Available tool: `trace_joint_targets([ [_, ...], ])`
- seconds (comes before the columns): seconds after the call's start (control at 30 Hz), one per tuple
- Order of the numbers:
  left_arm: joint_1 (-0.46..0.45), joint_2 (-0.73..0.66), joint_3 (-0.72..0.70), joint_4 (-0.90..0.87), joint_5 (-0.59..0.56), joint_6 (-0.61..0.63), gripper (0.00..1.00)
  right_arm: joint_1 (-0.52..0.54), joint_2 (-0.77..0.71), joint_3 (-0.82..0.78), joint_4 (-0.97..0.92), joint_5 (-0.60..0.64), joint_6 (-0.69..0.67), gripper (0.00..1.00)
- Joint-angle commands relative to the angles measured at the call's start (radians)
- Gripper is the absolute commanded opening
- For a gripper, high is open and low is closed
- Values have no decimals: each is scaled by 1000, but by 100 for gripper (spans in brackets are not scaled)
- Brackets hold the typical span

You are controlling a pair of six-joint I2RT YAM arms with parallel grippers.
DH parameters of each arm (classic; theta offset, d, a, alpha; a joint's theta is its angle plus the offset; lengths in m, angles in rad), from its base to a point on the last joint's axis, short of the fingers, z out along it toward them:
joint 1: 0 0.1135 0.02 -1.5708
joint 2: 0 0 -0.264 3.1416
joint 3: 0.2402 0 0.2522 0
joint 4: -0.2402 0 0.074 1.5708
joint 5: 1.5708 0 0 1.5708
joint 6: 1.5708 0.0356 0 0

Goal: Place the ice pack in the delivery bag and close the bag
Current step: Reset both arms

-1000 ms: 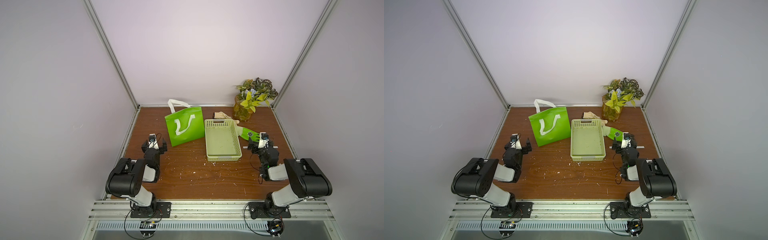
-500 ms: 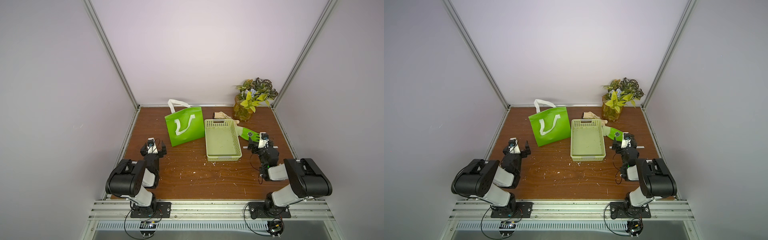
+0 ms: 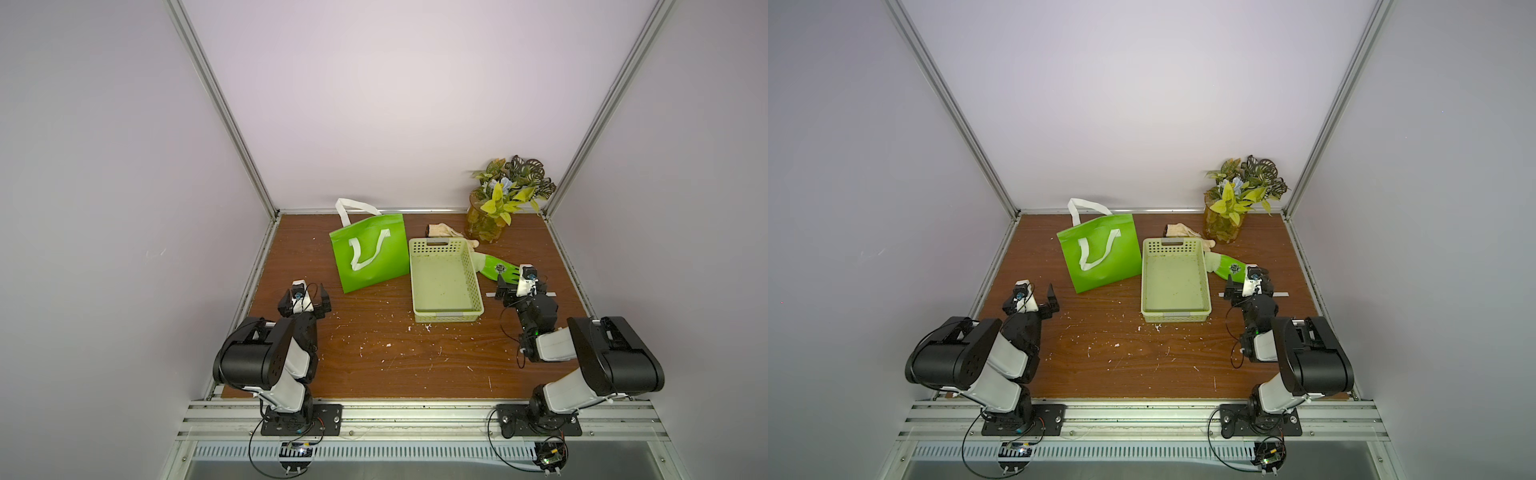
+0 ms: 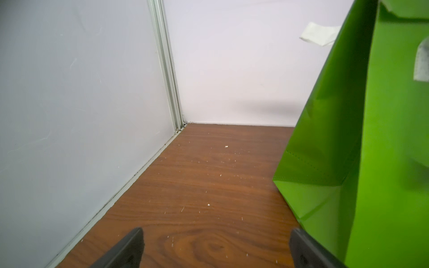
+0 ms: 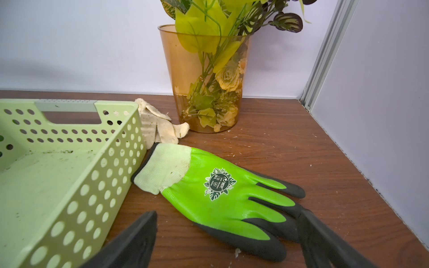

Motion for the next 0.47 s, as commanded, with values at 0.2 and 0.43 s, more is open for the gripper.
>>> trace_joint_targets([
  [0.2,4,-22,128,-192,-20,-12,100,3,-1,4,30,22,9,99],
  [0.43,7,-24,124,-189,-22,-15,100,10,-2,5,29,35,4,99],
])
